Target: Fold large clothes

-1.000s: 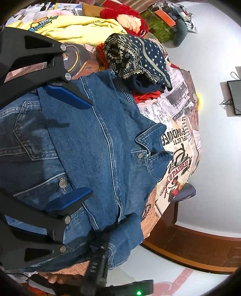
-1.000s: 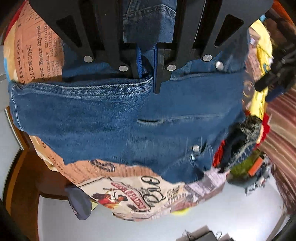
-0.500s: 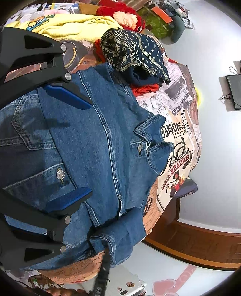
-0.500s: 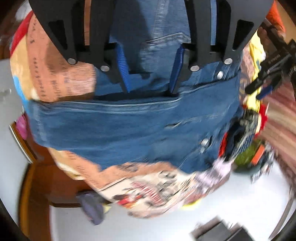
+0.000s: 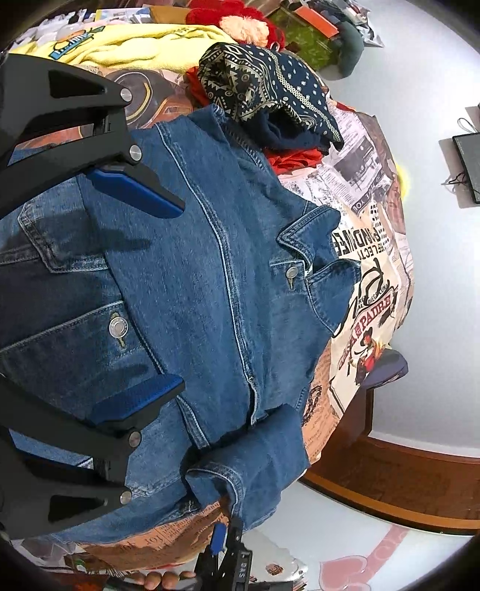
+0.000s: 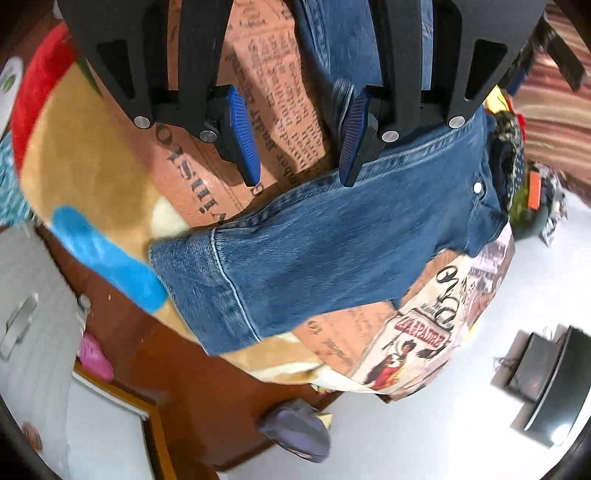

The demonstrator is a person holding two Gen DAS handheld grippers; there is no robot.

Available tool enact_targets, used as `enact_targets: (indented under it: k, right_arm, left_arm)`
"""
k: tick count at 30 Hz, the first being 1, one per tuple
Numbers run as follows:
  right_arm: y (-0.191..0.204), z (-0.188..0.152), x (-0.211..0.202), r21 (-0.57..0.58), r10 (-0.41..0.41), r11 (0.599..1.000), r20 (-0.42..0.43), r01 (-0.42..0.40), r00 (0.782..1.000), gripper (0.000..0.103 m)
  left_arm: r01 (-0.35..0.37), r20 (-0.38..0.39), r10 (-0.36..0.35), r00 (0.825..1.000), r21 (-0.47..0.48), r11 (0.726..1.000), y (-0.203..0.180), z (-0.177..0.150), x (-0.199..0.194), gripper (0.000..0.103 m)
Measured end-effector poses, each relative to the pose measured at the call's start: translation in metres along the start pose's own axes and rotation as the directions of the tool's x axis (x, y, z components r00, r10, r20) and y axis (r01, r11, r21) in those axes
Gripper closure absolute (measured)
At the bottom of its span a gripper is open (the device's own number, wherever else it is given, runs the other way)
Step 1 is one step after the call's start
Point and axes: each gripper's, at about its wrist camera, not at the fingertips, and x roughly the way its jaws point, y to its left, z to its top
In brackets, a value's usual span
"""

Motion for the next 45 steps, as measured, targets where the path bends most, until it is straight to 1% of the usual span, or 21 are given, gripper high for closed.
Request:
enact_targets:
  k: [5,6,7,8,9,10,15,17,20,23,27,28,30,34,35,36,38,39,41,43,45]
  right_arm:
    - [-0.003,0.014,0.014,0.038,0.015,0.999,0.037,-0.016,0.999,0.062]
    - [-0.002,0.016,0.016,0.038,0.008,0.999,0.044,-0.010,0.999,0.065]
    - [0.000,0.018,0.017,0.035,-0.009,0.999,0.053,0.007,0.999,0.073]
    - [0.003,0.020,0.018,0.025,-0.025,0.999,0.054,0.024,0.998,0.078]
    - [0.006,0.021,0.019,0.016,-0.029,0.999,0.054,0.028,0.998,0.091]
    - [0.008,0.022,0.019,0.010,-0.029,1.000,0.056,0.028,0.998,0.095]
    - [0.035,0.023,-0.005,-0.105,-0.032,0.993,0.150,0.048,0.988,0.098]
    - [0.058,0.024,-0.022,-0.164,0.005,0.986,0.189,0.026,0.982,0.098]
    - [0.093,0.023,-0.042,-0.246,0.062,0.969,0.221,-0.005,0.973,0.098]
    - [0.140,0.015,-0.060,-0.348,0.139,0.936,0.231,-0.052,0.963,0.098]
    - [0.197,-0.005,-0.065,-0.459,0.223,0.881,0.189,-0.115,0.956,0.098]
    - [0.217,-0.015,-0.063,-0.496,0.244,0.858,0.167,-0.133,0.955,0.098]
    - [0.239,-0.031,-0.057,-0.543,0.265,0.825,0.129,-0.156,0.956,0.098]
    - [0.282,-0.077,-0.024,-0.629,0.270,0.744,-0.023,-0.224,0.963,0.098]
    - [0.291,-0.091,-0.010,-0.647,0.251,0.725,-0.073,-0.238,0.965,0.098]
    - [0.296,-0.101,0.000,-0.663,0.230,0.711,-0.097,-0.235,0.968,0.098]
    - [0.305,-0.129,0.025,-0.710,0.165,0.670,-0.144,-0.218,0.976,0.098]
    - [0.307,-0.145,0.042,-0.725,0.126,0.652,-0.185,-0.222,0.975,0.098]
    - [0.304,-0.164,0.066,-0.737,0.069,0.635,-0.246,-0.233,0.967,0.098]
    - [0.299,-0.183,0.083,-0.756,0.009,0.618,-0.270,-0.218,0.963,0.098]
    - [0.297,-0.193,0.086,-0.765,-0.011,0.608,-0.278,-0.214,0.961,0.094]
  left_arm:
    - [-0.006,-0.005,0.006,1.000,-0.009,1.000,0.002,0.000,0.001,0.017]
    - [-0.010,-0.005,0.010,1.000,-0.010,1.000,0.003,0.000,0.001,0.017]
    - [-0.012,-0.004,0.012,1.000,-0.011,1.000,0.004,0.000,0.001,0.017]
    - [-0.015,-0.004,0.015,1.000,-0.013,1.000,0.005,0.000,0.000,0.017]
    - [-0.016,-0.003,0.016,1.000,-0.015,1.000,0.006,-0.001,0.000,0.017]
    - [-0.017,-0.002,0.017,1.000,-0.019,1.000,0.008,-0.001,-0.001,0.017]
    - [-0.025,0.003,0.025,1.000,-0.040,0.999,0.020,-0.004,-0.004,0.017]
    - [-0.029,0.004,0.029,1.000,-0.051,0.998,0.026,-0.004,-0.005,0.017]
    - [-0.028,0.017,0.029,0.999,-0.072,0.997,0.036,-0.006,-0.011,0.017]
    - [-0.031,0.039,0.034,0.999,-0.089,0.996,0.046,-0.009,-0.021,0.017]
    - [-0.037,0.060,0.044,0.997,-0.118,0.992,0.061,-0.013,-0.033,0.017]
    - [-0.039,0.067,0.048,0.997,-0.129,0.991,0.067,-0.014,-0.036,0.017]
    - [-0.042,0.078,0.054,0.995,-0.149,0.988,0.077,-0.017,-0.043,0.017]
    - [-0.058,0.095,0.077,0.993,-0.193,0.980,0.103,-0.028,-0.056,0.017]
    - [-0.062,0.095,0.082,0.992,-0.199,0.978,0.107,-0.030,-0.058,0.017]
    - [-0.068,0.094,0.089,0.992,-0.209,0.976,0.113,-0.034,-0.060,0.017]
    - [-0.081,0.087,0.104,0.991,-0.236,0.968,0.128,-0.042,-0.063,0.017]
    - [-0.084,0.084,0.108,0.991,-0.245,0.966,0.132,-0.045,-0.064,0.017]
    - [-0.091,0.073,0.114,0.991,-0.270,0.959,0.144,-0.054,-0.065,0.017]
    - [-0.103,0.059,0.124,0.991,-0.288,0.952,0.153,-0.063,-0.064,0.017]
    - [-0.120,0.040,0.138,0.990,-0.298,0.947,0.158,-0.070,-0.062,0.017]
